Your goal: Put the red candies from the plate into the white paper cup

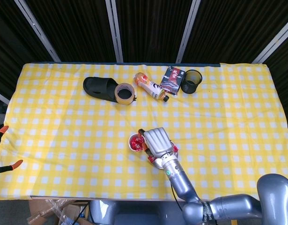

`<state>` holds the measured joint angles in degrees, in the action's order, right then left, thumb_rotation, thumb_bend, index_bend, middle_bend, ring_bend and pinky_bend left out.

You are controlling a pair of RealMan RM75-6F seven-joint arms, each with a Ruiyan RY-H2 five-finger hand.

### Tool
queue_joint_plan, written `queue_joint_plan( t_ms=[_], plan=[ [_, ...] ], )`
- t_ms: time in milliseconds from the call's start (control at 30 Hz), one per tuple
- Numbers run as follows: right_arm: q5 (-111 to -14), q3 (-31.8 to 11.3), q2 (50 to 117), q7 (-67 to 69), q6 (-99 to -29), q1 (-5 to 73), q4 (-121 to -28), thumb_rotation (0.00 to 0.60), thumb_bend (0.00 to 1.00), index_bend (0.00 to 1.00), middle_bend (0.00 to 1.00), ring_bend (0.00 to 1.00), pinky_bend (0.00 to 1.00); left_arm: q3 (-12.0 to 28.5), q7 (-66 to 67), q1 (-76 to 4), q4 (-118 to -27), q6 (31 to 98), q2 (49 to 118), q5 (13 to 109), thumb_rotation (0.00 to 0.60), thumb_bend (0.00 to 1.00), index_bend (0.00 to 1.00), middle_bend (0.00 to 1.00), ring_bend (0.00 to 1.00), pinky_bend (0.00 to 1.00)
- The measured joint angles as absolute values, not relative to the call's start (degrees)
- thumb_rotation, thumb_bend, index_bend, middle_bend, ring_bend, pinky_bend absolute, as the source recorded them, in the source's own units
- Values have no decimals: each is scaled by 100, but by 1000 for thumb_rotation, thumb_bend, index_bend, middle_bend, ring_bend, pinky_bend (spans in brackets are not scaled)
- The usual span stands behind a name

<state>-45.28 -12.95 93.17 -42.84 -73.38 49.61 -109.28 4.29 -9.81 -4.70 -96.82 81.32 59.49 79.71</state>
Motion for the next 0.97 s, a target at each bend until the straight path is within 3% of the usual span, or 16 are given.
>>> queue_joint_plan(
  t_ms=[133,267,333,400,433,500,533,600,700,967],
  plan=[
    [-5019,-994,8924,-4114,-7534,4663,-11159,600,501,410,786,916,809,423,-942,-465,-9666,8164,5965,7999,600,47,0,0,0,0],
    [-5732,-635,8552,-3801,-7795,4291,-11263,600,501,314,584,657,688,414,-883,-455,-9641,8213,5990,8044,600,46,0,0,0,0],
    [-6197,-408,8282,-3519,-7982,4030,-11270,600,500,216,429,460,569,407,-837,-450,-9630,8234,6001,8066,600,46,0,0,0,0],
    [-6634,-171,7963,-3153,-8184,3727,-11252,600,492,149,336,342,476,397,-773,-445,-9618,8261,6016,8097,600,46,0,0,0,0],
    [-6780,-70,7821,-2981,-8263,3595,-11237,600,475,79,228,206,362,392,-741,-443,-9612,8276,6023,8114,600,46,0,0,0,0],
    [-7054,170,7484,-2577,-8424,3291,-11187,600,429,8,63,39,160,381,-668,-437,-9599,8311,6041,8152,600,46,0,0,0,0],
    [-7154,278,7339,-2414,-8483,3159,-11156,600,401,0,13,2,71,375,-632,-435,-9593,8323,6049,8167,600,46,0,0,0,0],
    [-7346,556,7000,-2085,-8601,2846,-11043,600,366,0,0,0,6,361,-522,-429,-9578,8354,6071,8200,600,46,0,0,0,0],
    [-7567,873,6635,-1789,-8782,2420,-10834,600,344,0,0,0,0,342,-308,-422,-9549,8399,6111,8241,600,47,0,0,0,0],
    [-8196,1163,6403,-1085,-9576,1498,-10064,600,327,0,0,0,0,321,312,-390,-9345,8686,6322,8435,600,40,0,0,0,0]
  ],
)
